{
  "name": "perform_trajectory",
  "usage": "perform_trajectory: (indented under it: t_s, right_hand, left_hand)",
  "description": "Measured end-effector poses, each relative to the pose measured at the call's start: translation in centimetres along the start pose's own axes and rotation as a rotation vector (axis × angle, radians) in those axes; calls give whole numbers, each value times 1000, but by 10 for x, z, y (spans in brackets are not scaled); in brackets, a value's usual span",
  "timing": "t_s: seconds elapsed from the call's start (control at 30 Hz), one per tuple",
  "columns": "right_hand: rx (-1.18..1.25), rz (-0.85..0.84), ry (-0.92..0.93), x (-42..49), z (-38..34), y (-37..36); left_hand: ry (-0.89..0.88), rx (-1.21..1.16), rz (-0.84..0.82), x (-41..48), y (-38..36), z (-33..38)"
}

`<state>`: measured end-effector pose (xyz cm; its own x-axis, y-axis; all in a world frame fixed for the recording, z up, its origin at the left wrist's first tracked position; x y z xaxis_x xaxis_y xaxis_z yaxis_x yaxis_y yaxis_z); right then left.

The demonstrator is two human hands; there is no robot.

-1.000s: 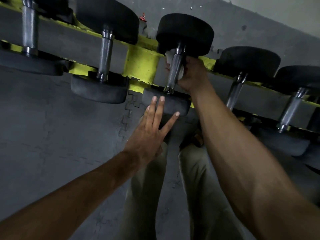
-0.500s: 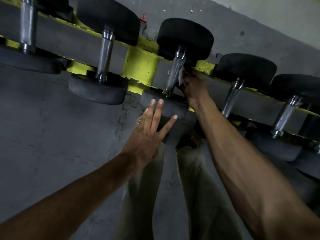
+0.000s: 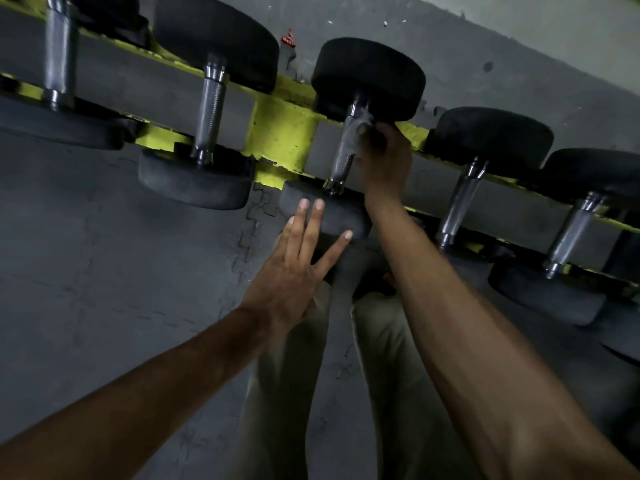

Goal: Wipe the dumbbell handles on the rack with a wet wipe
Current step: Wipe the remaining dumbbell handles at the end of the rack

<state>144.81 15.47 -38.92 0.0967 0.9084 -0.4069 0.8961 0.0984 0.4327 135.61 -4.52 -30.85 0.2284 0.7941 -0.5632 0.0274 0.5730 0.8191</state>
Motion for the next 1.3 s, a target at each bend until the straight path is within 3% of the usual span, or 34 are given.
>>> perform_trajectory:
  t_s: [0.07,0.17,0.3,0.33,0.43,0.5,0.63,0.77,0.87,0.93,1.0,1.13,1.23,1.3]
  right_hand:
    - [-400,70,341,-10,-16,2]
    - [-677,6,686,-19,-40,-6]
    - [-1005,-147,829,-7,-50,-17]
    - [-1086,-261,836,-8,-52,-21]
    - [-1301,-874,859,-30,-47,-34]
    - [-1365,-1008,876,-28,-58,-30]
    - [-1430,-638,785,-3,-88,-25]
    - [-1520,-1077,509,-42,-69,-49]
    - [-1460,-1137,436,-36,-72,-58]
    - [-1468,-1122,594,-37,-78,-51]
    - [-1363,-1061,826,-41,-77,-36]
    - [-1092,-858,930,-42,-60,-7]
    - [-1017,-598,773,-43,-38,3]
    - [-904,-462,530,-41,-28,12]
  left_hand:
    - [-1,9,8,0,1,0]
    - [2,34,-7,-3,4,0]
    - [1,44,-44,-6,9,2]
    - [5,44,-49,-7,10,2]
    - [14,28,-33,-6,10,1]
    - [18,33,-48,-6,12,1]
    - [20,68,-93,-7,16,2]
    - [47,66,20,-3,1,2]
    - [61,100,42,0,-4,2]
    - [57,90,33,1,-4,2]
    - [59,93,31,1,-4,1]
    - [59,82,24,2,-4,1]
    - [56,81,15,2,-5,2]
    - [54,85,18,1,-5,3]
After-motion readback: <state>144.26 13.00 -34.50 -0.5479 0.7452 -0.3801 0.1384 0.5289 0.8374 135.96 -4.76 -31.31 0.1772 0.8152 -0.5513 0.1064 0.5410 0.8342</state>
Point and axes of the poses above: each hand's wrist, its own x-axis towards the middle knuckle, its own y-axis out of the back of the hand, z = x × y, the point moved 4 cm from there along x, towards the middle knuckle, and after that the axes turned 3 degrees about -z, right-handed, at the moved point
